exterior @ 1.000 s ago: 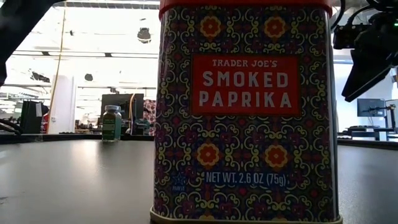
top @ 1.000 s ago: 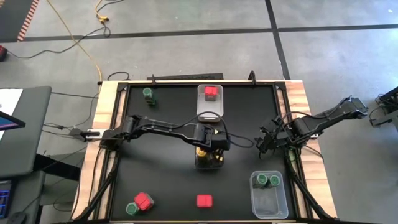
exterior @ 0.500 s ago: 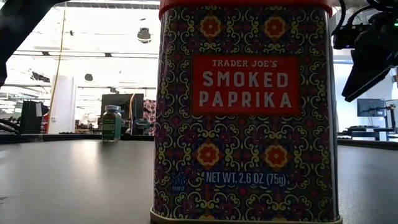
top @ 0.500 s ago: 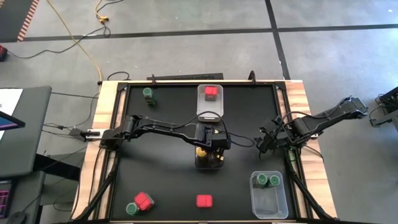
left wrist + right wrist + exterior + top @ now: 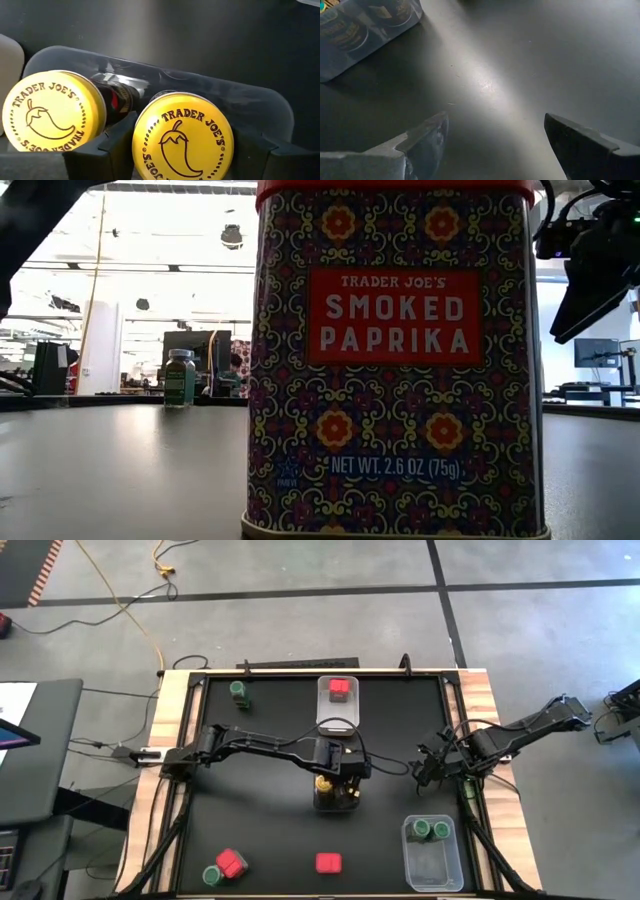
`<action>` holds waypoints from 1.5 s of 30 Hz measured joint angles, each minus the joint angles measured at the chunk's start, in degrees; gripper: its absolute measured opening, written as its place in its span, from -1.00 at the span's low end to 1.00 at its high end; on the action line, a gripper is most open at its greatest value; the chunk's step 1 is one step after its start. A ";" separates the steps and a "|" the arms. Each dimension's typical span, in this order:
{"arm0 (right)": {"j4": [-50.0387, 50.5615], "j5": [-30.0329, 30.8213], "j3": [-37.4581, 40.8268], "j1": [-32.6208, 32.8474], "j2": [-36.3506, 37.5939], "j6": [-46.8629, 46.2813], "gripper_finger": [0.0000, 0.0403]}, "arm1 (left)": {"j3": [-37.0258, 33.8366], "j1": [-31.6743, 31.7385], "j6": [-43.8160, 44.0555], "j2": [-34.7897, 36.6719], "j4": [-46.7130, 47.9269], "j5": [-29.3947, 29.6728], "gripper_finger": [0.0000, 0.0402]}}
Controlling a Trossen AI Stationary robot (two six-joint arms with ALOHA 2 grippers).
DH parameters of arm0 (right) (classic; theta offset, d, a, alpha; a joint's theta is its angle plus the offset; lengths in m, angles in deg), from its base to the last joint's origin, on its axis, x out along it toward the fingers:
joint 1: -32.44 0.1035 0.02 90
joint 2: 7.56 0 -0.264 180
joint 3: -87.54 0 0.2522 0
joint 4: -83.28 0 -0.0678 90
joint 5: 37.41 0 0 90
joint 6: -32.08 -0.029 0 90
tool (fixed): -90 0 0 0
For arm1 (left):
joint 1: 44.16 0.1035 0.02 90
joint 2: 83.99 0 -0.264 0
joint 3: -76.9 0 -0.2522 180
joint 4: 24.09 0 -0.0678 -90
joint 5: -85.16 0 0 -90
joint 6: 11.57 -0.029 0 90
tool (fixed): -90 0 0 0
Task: Sort spices by type
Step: Put the yellow seasoning bottle into the black bin
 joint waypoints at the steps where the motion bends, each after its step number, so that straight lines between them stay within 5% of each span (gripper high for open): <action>1: 0.00 0.00 0.00 0.00 0.00 0.00 0.77 | 0.00 -0.09 -0.08 0.00 -0.04 0.01 0.19; 45: 0.02 -0.02 0.00 0.00 0.02 0.00 0.77 | -4.16 -0.07 10.33 0.13 -3.00 0.40 0.22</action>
